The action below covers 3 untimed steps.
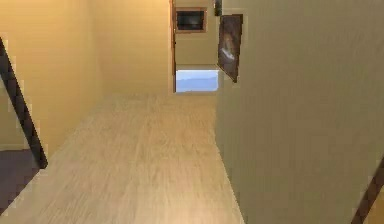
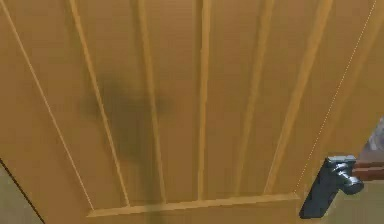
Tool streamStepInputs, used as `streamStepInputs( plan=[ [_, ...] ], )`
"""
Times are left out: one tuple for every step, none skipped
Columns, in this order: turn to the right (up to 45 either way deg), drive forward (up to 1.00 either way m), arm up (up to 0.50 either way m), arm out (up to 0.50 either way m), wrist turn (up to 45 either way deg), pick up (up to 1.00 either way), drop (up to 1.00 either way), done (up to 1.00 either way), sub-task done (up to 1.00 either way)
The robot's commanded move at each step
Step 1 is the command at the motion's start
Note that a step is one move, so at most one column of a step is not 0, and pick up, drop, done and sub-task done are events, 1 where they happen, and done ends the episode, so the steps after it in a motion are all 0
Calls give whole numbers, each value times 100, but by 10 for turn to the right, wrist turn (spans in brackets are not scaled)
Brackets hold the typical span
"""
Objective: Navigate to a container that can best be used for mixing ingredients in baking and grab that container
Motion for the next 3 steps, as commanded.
streamStepInputs(
  plan=[
    [0, 100, 0, 0, 0, 0, 0, 0, 0],
    [0, 100, 0, 0, 0, 0, 0, 0, 0],
    [-60, 0, 0, 0, 0, 0, 0, 0, 0]
  ],
)
